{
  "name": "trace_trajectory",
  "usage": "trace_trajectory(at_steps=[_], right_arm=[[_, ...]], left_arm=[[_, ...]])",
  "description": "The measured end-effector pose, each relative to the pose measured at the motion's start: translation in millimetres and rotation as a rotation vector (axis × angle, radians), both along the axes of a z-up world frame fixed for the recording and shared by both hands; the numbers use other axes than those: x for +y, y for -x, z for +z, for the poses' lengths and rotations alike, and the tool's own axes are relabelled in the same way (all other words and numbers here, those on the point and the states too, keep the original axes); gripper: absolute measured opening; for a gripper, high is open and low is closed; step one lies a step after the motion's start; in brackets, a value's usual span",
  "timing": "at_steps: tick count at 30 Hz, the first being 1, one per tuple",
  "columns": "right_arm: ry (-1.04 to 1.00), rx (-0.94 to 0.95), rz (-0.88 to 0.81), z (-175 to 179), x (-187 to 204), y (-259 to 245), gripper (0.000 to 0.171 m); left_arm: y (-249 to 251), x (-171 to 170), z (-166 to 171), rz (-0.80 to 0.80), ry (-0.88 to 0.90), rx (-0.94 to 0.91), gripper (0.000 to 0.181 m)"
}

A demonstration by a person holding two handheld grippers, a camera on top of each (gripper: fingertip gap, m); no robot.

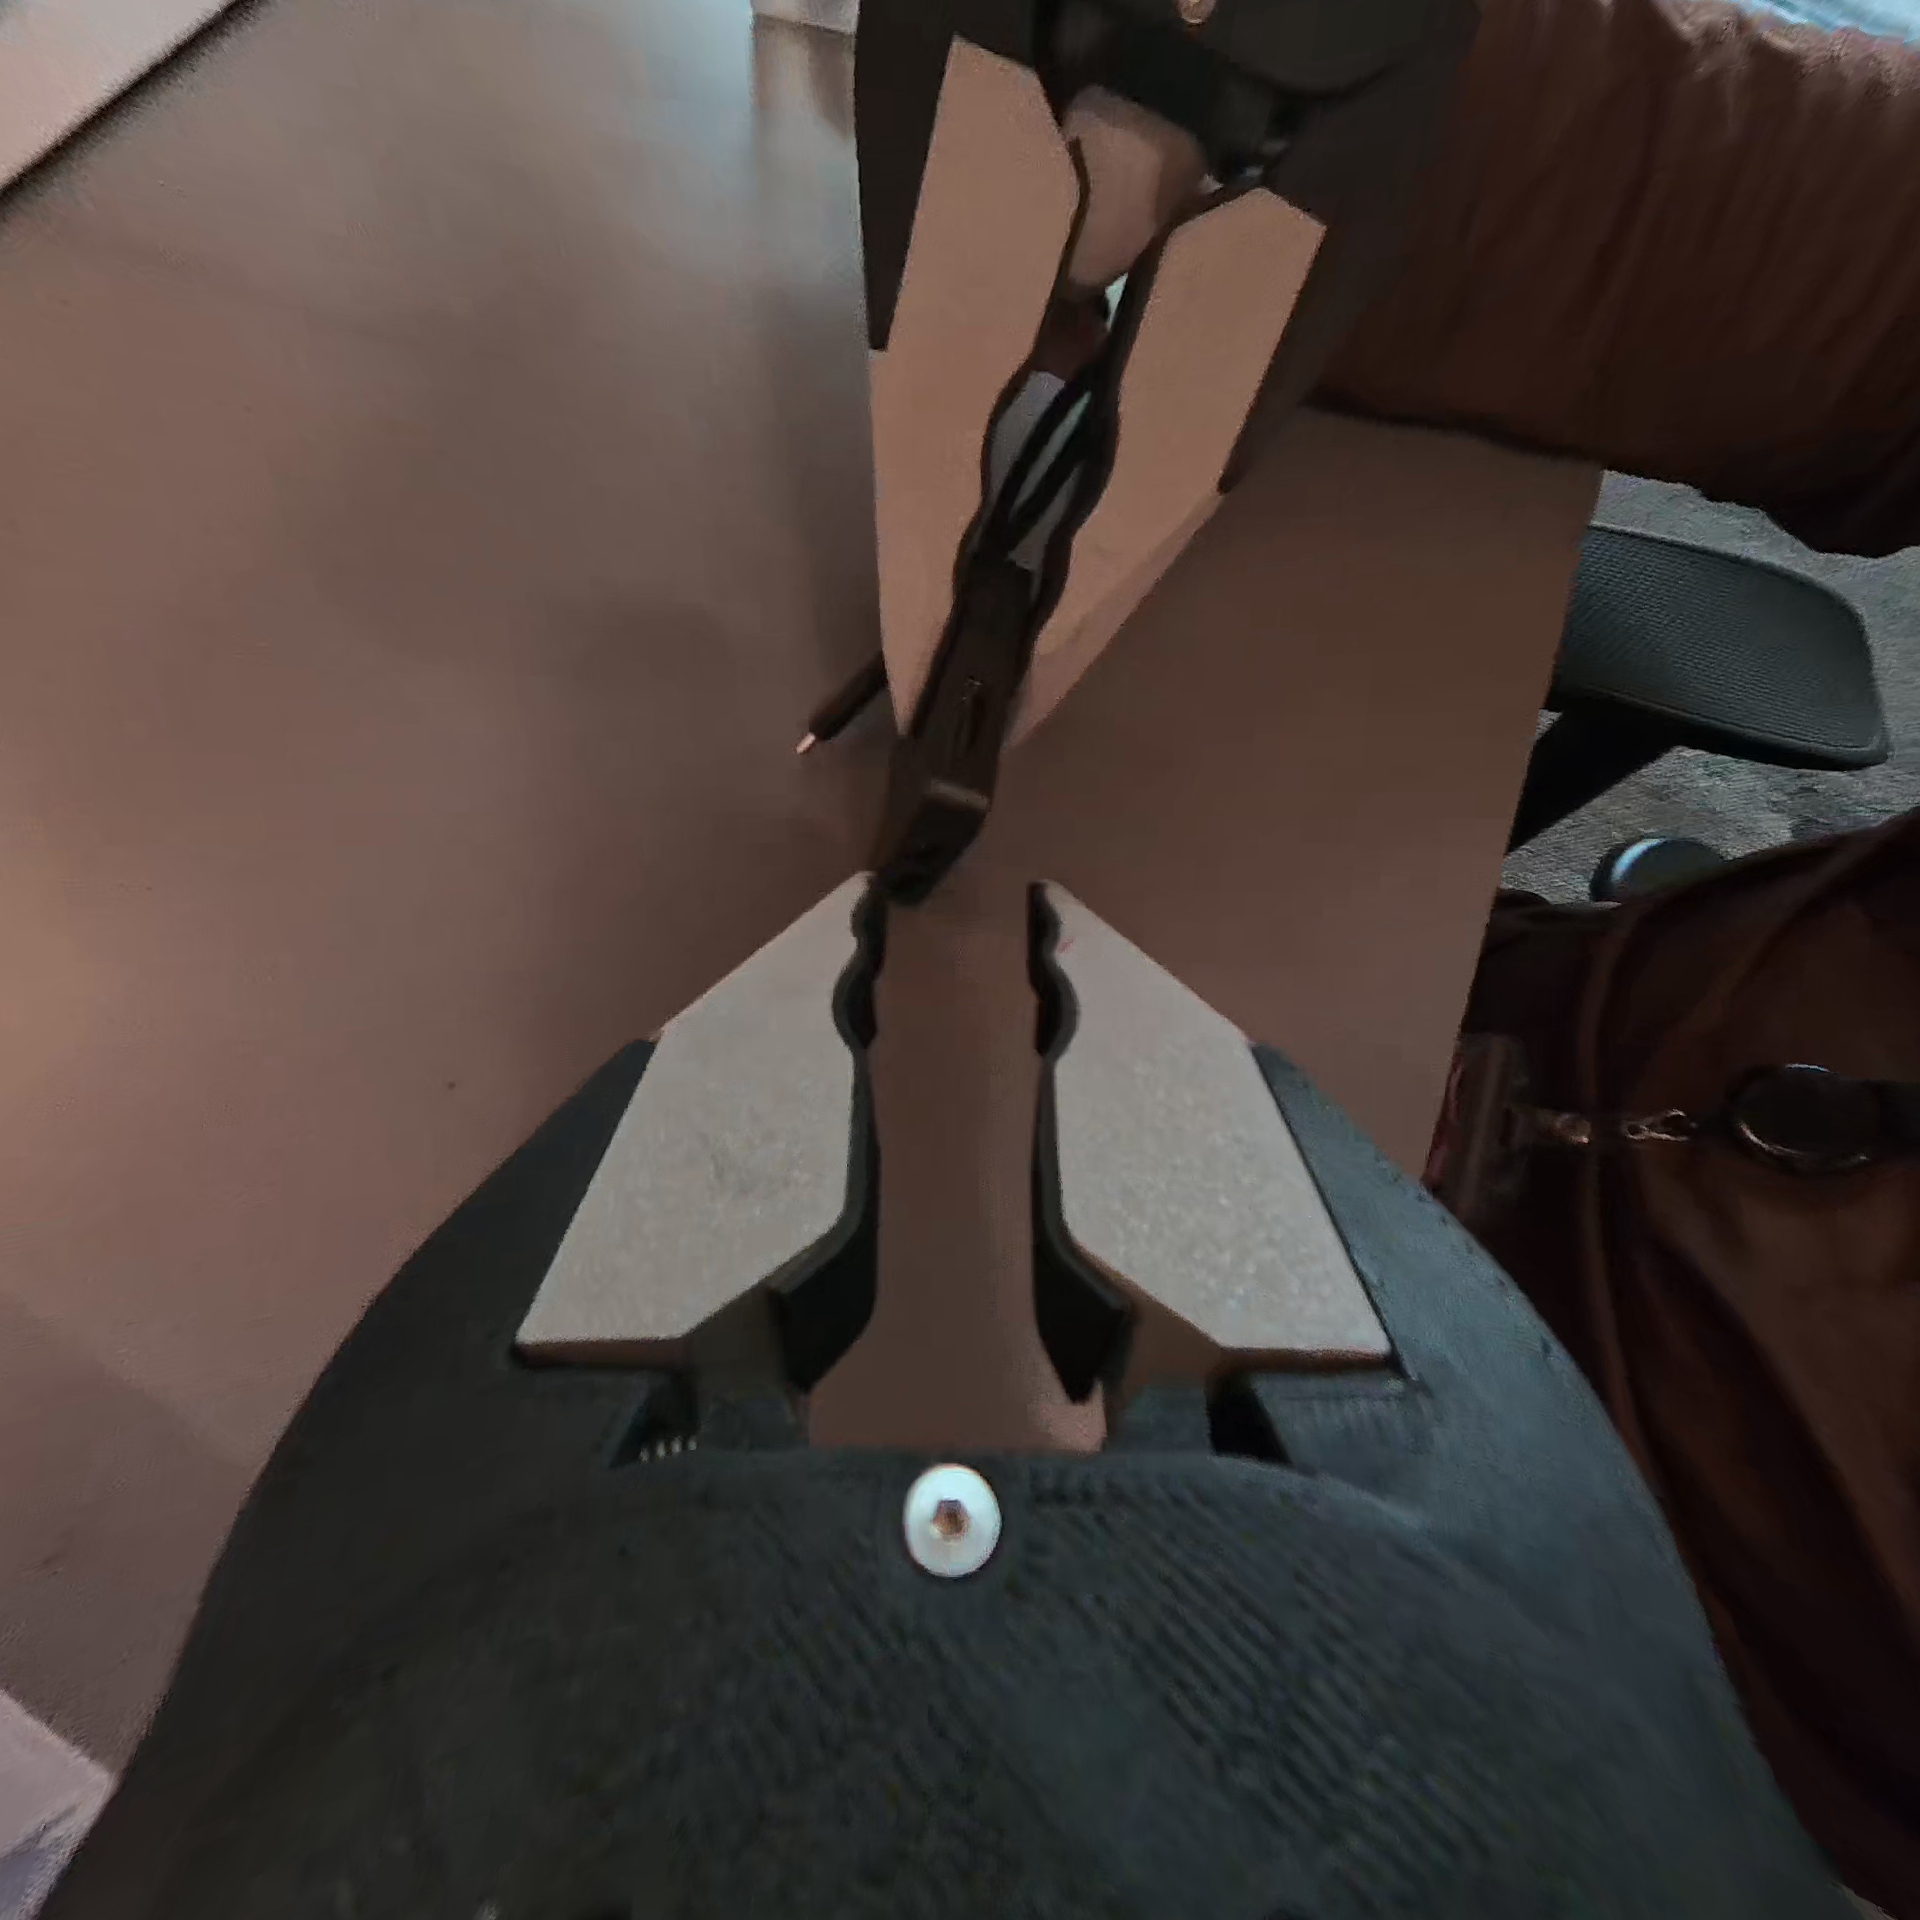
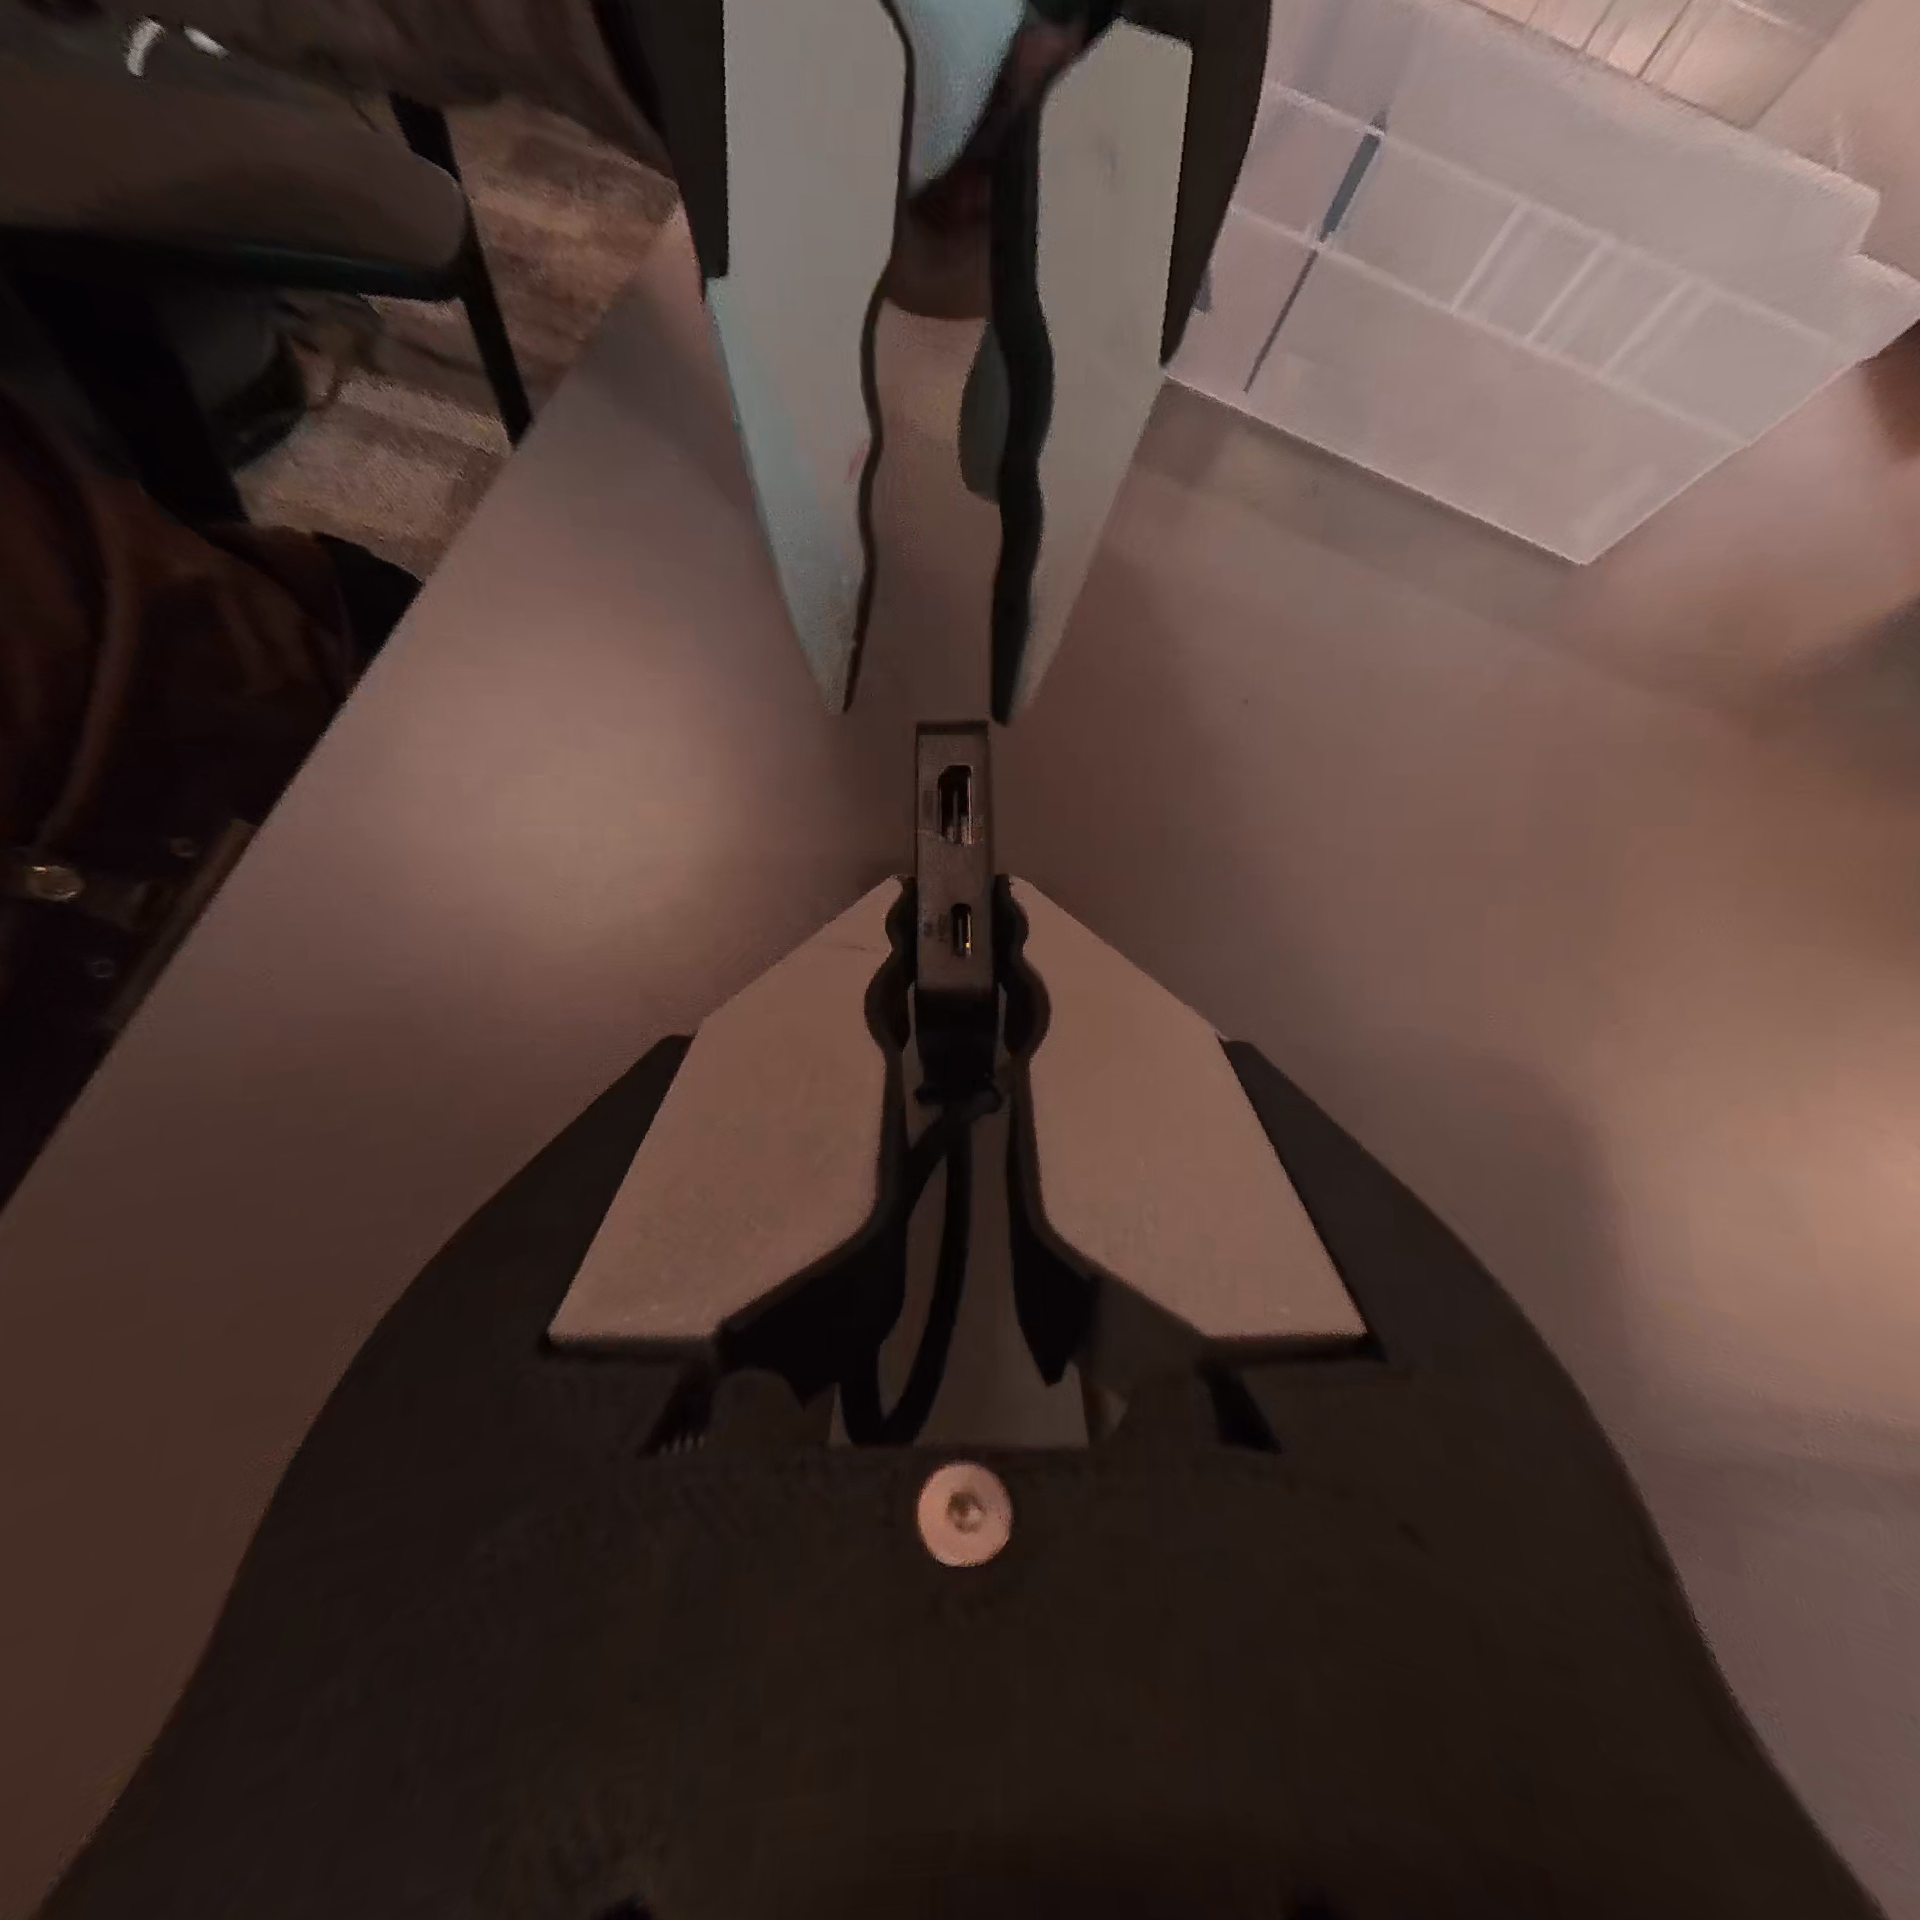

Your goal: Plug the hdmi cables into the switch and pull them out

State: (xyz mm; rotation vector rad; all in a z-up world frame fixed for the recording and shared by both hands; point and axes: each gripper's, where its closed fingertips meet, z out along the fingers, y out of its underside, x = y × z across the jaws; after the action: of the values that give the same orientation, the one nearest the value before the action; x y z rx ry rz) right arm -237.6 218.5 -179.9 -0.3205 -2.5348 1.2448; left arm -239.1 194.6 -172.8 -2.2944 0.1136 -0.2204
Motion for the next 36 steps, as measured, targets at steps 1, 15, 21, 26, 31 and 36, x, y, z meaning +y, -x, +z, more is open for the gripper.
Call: trace_trajectory(at_steps=[1,15,21,26,31,36], right_arm=[[0.012,-0.009,0.009,0,-1,-1,0.012],[-0.025,-0.123,-0.039,-7,2,1,0.037],[0.013,-0.104,-0.058,4,3,4,0.045],[0.009,-0.096,-0.044,7,-3,0,0.056],[0.027,-0.081,-0.027,13,-7,-3,0.056],[-0.056,-0.079,-0.059,-2,-3,1,0.051]], left_arm=[[-1,1,-4,-0.001,0.011,-0.002,0.032],[4,16,-16,0.025,0.025,0.011,0.018],[7,11,-7,0.104,0.039,-0.006,0.037],[3,-4,11,0.141,0.021,0.013,0.049],[6,-42,46,0.182,0.002,0.030,0.055],[40,-95,77,0.315,0.001,0.127,0.054]])
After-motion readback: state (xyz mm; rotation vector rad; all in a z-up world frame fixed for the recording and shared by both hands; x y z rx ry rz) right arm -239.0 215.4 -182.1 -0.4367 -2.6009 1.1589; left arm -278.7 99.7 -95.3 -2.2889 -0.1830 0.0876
